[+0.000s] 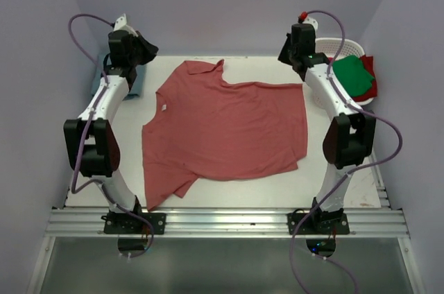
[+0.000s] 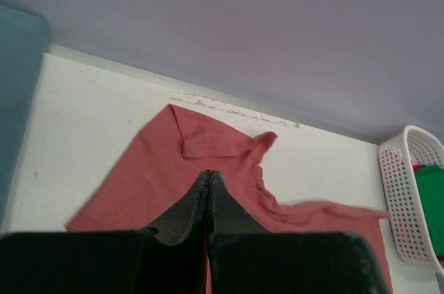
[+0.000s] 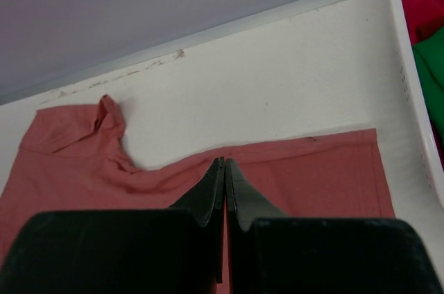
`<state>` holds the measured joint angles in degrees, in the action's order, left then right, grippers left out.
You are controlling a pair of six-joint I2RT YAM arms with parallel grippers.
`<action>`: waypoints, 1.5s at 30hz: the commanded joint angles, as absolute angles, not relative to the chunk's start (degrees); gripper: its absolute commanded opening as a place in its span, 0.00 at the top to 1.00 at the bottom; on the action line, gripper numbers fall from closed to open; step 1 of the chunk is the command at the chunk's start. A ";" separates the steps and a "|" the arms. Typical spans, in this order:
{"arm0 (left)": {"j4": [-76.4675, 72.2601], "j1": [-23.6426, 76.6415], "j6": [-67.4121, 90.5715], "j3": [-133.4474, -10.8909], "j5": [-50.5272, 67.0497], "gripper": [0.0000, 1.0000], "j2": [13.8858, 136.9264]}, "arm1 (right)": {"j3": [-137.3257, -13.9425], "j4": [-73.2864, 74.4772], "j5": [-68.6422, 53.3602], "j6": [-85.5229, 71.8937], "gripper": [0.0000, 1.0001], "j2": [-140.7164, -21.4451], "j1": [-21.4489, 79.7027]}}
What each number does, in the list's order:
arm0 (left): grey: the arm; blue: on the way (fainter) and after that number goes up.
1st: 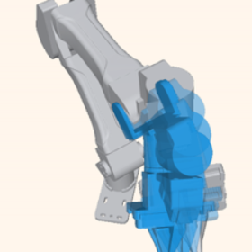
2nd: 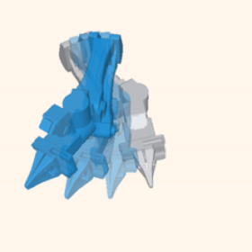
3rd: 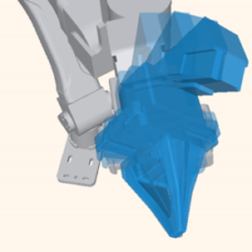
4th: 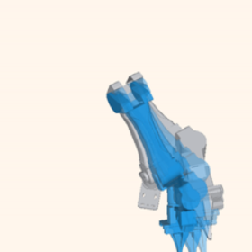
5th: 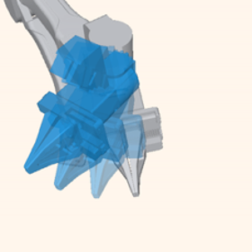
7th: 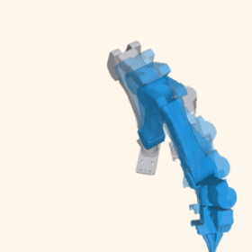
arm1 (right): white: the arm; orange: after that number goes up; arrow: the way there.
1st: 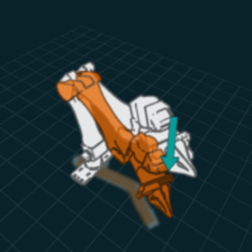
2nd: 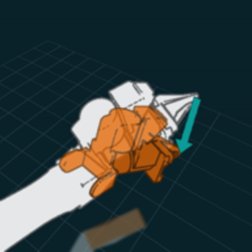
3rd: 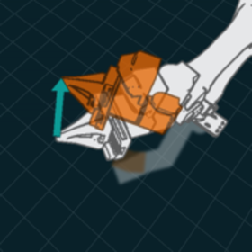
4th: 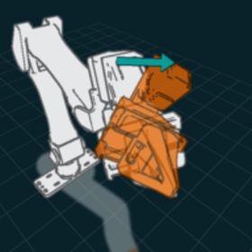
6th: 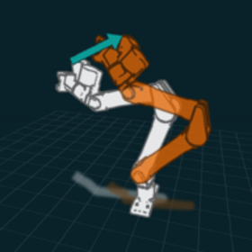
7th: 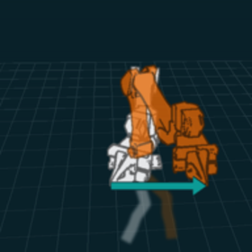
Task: Fold and stack the t-shirts
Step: Flatten out the tshirt
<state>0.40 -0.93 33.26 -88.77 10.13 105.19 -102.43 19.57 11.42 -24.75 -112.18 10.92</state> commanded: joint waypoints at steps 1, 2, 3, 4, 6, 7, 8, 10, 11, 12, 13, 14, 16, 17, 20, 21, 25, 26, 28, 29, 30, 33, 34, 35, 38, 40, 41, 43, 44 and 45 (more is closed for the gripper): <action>3.78 2.72 31.82 -80.18 13.27 1.00 101.00 | -100.29 27.30 12.14 -23.29 1.00 -106.44 12.83; 3.78 2.99 31.82 -75.98 13.45 1.00 100.81 | -99.76 29.68 11.95 -23.73 1.00 -106.26 12.83; 3.26 3.34 31.73 -74.20 13.45 1.00 100.64 | -98.80 33.10 11.95 -24.25 1.00 -106.09 12.75; 3.25 3.86 31.21 -72.79 13.53 1.00 101.16 | -97.05 34.61 11.52 -24.43 1.00 -106.26 12.83; 4.82 4.04 30.85 -70.93 13.80 1.00 103.08 | -95.20 36.99 11.16 -25.22 1.00 -106.87 12.83; 5.53 4.30 30.15 -70.93 13.89 1.00 103.79 | -93.10 37.26 10.99 -25.57 1.00 -107.75 12.83; 6.15 4.39 29.89 -70.93 13.80 1.00 104.49 | -92.12 37.61 10.38 -25.92 1.00 -108.10 12.83; 7.29 4.92 29.10 -71.10 12.57 1.00 105.90 | -89.49 37.44 9.93 -26.89 1.00 -109.33 12.83; 7.73 5.10 29.00 -71.45 12.13 1.00 106.34 | -88.86 37.35 9.06 -27.24 1.00 -109.94 12.83; 8.08 5.27 29.00 -71.63 11.78 1.00 107.13 | -88.34 36.83 8.62 -27.68 1.00 -110.39 12.83; 7.74 5.45 28.92 -71.46 11.86 1.00 107.40 | -87.37 36.30 8.00 -27.77 1.00 -110.83 12.83; 7.47 5.62 28.92 -71.80 11.78 1.00 107.84 | -87.28 35.86 7.48 -27.95 1.00 -112.14 12.75; 8.00 5.97 28.92 -73.38 11.86 1.00 109.86 | -88.58 36.21 7.29 -28.04 1.00 -113.98 12.83; 8.17 6.06 28.92 -74.00 11.87 1.00 110.65 | -89.38 36.47 7.03 -28.04 1.00 -116.08 12.83; 9.58 6.15 29.09 -76.81 11.43 1.00 114.34 | -94.73 39.37 6.15 -27.69 1.00 -120.22 12.74; 9.49 6.15 29.18 -77.34 10.73 1.00 115.82 | -96.14 40.68 5.89 -27.42 1.00 -123.11 12.66; 11.24 6.24 29.71 -83.73 8.36 1.00 121.45 | -107.88 44.99 5.63 -26.90 1.00 -131.20 12.66; 13.25 6.15 30.06 -85.33 7.39 1.00 124.42 | -112.71 47.26 5.10 -26.72 1.00 -134.44 12.57; 14.58 6.06 30.67 -89.53 6.68 1.00 127.08 | -117.40 49.38 5.01 -26.72 1.00 -137.88 12.57; 15.11 6.15 30.93 -90.52 6.07 1.00 128.13 | -119.86 50.53 4.84 -26.89 1.00 -139.38 12.66; 15.38 6.07 31.29 -91.40 5.46 1.00 129.97 | -122.06 52.28 4.57 -26.98 1.00 -141.13 12.57; 18.70 5.89 32.34 -96.93 2.74 1.00 134.10 | -132.76 55.35 4.13 -27.25 1.00 -146.94 12.48; 18.81 5.63 32.78 -98.42 2.46 1.00 134.56 | -134.72 55.89 4.04 -27.25 1.00 -149.65 12.39; 18.63 5.36 33.04 -98.87 1.94 1.00 135.00 | -136.48 56.16 4.04 -27.25 1.00 -150.72 12.39; 17.94 4.05 34.01 -99.84 0.79 1.00 135.35 | -139.75 55.47 4.74 -26.72 1.00 -152.31 12.04; 17.49 3.08 34.45 -99.23 0.26 1.00 133.86 | -138.61 52.57 7.20 -25.93 1.00 -151.62 11.95; 15.66 2.82 34.63 -98.27 0.26 1.00 132.90 | -137.82 49.95 7.90 -25.58 1.00 -150.31 11.95; 12.76 1.94 35.24 -93.29 0.26 1.00 127.99 | -134.49 47.30 10.27 -24.35 1.00 -148.37 11.87; 10.66 1.67 35.42 -90.73 0.44 1.00 125.53 | -132.91 45.63 10.54 -23.82 1.00 -146.79 11.87; 4.54 1.50 35.51 -87.74 1.14 1.00 119.50 | -130.72 41.18 10.81 -23.12 1.00 -142.86 11.87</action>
<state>10.61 3.70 34.79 -94.15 4.16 129.12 -135.52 48.42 6.57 -26.00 -147.50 12.38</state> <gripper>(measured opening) 0.004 0.009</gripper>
